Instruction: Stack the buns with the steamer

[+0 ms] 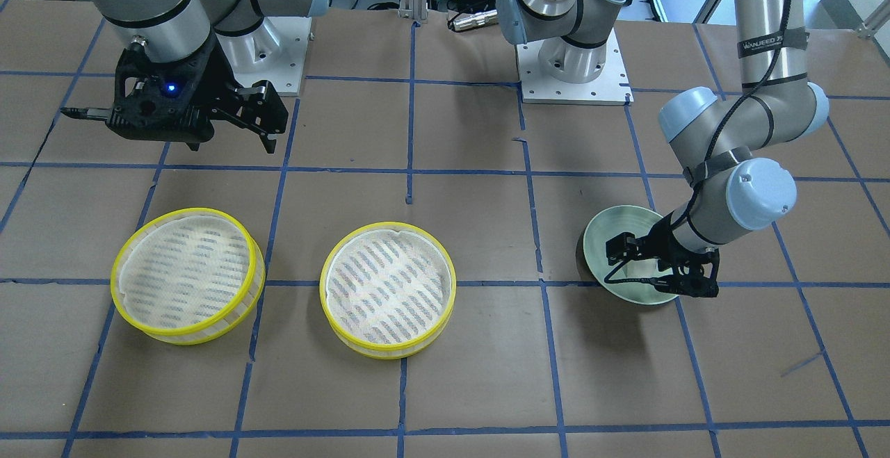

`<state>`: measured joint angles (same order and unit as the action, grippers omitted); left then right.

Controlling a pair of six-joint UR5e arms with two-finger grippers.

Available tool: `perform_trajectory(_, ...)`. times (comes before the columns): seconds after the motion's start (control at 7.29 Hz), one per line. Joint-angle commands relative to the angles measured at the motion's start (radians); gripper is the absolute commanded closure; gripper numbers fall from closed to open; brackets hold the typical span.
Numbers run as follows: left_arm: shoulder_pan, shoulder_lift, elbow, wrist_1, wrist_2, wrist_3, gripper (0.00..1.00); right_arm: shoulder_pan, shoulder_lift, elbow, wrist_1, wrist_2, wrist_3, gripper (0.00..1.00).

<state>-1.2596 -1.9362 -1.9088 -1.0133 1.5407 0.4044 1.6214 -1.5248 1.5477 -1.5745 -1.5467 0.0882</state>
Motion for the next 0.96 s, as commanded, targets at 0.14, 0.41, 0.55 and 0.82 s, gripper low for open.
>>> perform_trajectory(0.14, 0.000, -0.010, 0.011, 0.004, 0.007, -0.006, 0.86, 0.000, 0.000, 0.000, -0.007, 0.000, -0.001, 0.00)
perform_trajectory(0.41, -0.018, 0.012, 0.025, 0.008, 0.061, -0.056, 1.00, 0.000, 0.000, 0.002, -0.007, 0.000, -0.001, 0.00)
perform_trajectory(0.55, -0.080, 0.046, 0.071, 0.010, 0.053, -0.144, 1.00, 0.000, 0.000, 0.002, -0.010, 0.002, 0.001, 0.00)
perform_trajectory(0.82, -0.273, 0.071, 0.224, -0.097, 0.036, -0.421, 0.99, -0.003, 0.000, -0.001, -0.007, -0.006, -0.001, 0.00)
